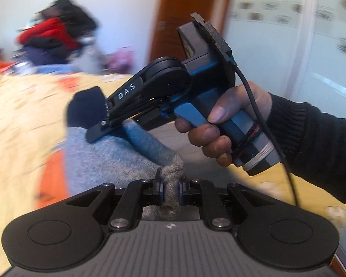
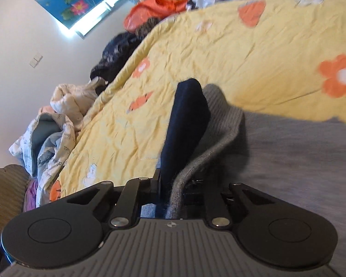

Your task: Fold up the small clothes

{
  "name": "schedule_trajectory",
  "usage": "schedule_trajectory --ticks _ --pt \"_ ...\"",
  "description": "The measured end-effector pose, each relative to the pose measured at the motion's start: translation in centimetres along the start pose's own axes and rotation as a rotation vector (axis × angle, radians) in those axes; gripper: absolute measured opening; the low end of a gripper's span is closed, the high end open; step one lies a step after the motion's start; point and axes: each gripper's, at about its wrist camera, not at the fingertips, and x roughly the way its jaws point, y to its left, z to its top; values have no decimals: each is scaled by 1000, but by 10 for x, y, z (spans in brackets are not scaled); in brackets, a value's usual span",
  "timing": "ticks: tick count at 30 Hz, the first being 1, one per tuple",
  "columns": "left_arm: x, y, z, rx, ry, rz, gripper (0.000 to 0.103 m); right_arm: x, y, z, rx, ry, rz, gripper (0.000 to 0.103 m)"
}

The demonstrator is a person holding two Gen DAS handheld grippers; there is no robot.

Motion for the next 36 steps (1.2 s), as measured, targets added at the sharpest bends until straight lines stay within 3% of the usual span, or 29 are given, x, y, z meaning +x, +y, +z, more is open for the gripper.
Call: schedule_trajectory --ticks 4,7,9,12,13,14,15,16,17,19,21,23,25,27,29,31,32,33,34,36 --pt "36 -43 10 41 25 -167 11 -71 -45 -19 18 -54 -110 23" --pt "68 -68 3 57 87 -236 11 -101 -86 -41 97 -74 -182 23" --pt "88 -78 -3 85 125 -241 11 -104 -106 -56 134 -81 -220 23" --pt "100 -81 -7 115 174 -256 12 -99 -125 -74 211 -125 -200 24" --pt "96 -77 -5 112 176 -273 15 -100 -126 -79 241 -148 -184 28" --pt "89 -71 -1 100 174 -306 20 -104 -127 -80 267 -167 -166 38" --pt "78 -62 4 78 166 -341 25 -111 -127 -81 285 -201 -146 44" --pt "67 -51 8 54 154 -367 44 -120 -128 -83 298 -247 -137 59" --pt "54 -36 14 23 128 -380 78 -129 -127 -84 304 -305 -141 78" --pt "28 -4 20 -48 35 -375 103 -145 -134 -85 316 -398 -141 95" --pt "20 39 24 -133 -25 -349 103 -147 -146 -81 348 -398 -153 94" --pt "28 75 27 -271 -13 -260 103 -134 -152 -75 339 -350 -193 91" --pt "55 117 26 -465 11 -225 103 -113 -156 -70 331 -291 -186 89" --pt "89 153 22 -665 52 -247 102 -94 -155 -69 333 -238 -174 88" --pt "120 171 17 -781 95 -330 102 -81 -149 -67 292 -213 -161 89" --pt "142 173 12 -840 128 -352 101 -73 -144 -65 276 -216 -147 90" --pt "148 173 12 -836 130 -354 91 -72 -142 -64 279 -213 -146 85" --pt "149 163 12 -818 127 -337 75 -69 -139 -63 281 -198 -150 78" --pt "151 163 13 -796 150 -312 24 -64 -138 -63 288 -168 -143 51" --pt "149 167 13 -779 163 -303 20 -64 -133 -65 293 -184 -135 44"
